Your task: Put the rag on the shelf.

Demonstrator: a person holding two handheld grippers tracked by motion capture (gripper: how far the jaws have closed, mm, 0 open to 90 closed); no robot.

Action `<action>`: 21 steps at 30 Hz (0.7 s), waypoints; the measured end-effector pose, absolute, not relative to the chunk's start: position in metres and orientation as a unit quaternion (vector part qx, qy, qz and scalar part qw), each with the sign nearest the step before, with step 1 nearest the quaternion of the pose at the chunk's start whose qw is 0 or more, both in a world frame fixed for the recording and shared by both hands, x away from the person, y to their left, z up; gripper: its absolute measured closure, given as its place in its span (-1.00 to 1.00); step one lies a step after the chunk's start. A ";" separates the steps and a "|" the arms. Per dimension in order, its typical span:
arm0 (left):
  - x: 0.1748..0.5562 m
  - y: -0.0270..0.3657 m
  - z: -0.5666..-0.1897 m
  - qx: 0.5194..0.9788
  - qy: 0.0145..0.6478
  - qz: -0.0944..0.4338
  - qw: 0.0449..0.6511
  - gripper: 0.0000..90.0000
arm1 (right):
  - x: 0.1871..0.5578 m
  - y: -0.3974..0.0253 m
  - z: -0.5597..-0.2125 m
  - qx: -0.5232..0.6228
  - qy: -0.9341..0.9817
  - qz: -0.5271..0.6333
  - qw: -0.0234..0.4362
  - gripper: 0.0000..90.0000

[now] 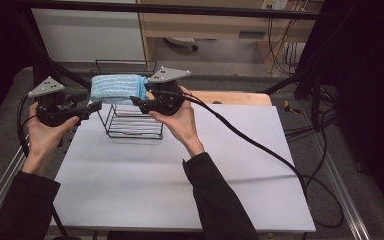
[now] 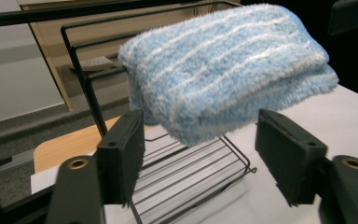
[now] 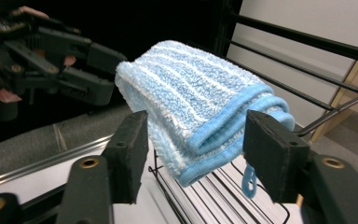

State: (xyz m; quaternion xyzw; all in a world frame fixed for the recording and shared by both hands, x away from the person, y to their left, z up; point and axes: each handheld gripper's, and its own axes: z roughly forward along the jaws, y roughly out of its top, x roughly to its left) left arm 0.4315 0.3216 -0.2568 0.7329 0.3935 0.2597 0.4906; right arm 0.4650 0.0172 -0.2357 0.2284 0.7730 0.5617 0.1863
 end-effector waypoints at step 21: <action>0.402 0.307 -0.320 0.754 0.385 0.219 0.486 -0.80 | 0.447 -0.073 -0.289 0.287 0.775 0.538 0.168 -0.77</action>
